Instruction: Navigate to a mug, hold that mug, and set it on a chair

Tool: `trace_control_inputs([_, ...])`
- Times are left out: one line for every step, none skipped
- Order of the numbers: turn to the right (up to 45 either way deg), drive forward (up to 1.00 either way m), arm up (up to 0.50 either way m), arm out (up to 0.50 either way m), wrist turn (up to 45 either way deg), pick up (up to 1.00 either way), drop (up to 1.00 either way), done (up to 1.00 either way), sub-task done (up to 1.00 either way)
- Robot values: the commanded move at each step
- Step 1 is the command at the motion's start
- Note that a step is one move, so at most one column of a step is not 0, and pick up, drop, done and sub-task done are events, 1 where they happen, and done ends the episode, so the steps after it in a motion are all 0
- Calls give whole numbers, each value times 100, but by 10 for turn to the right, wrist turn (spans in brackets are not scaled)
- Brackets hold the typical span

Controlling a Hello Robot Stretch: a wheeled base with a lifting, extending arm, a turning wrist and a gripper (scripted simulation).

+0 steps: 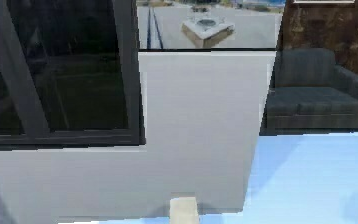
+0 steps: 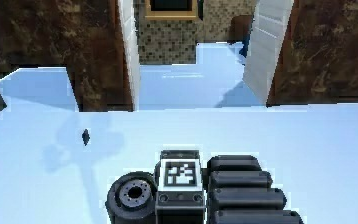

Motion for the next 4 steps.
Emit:
trace_control_inputs([-240,0,0,0,0,0,0,0,0])
trace_control_inputs([210,0,0,0,0,0,0,0,0])
trace_control_inputs([-210,0,0,0,0,0,0,0,0])
trace_control_inputs([240,0,0,0,0,0,0,0,0])
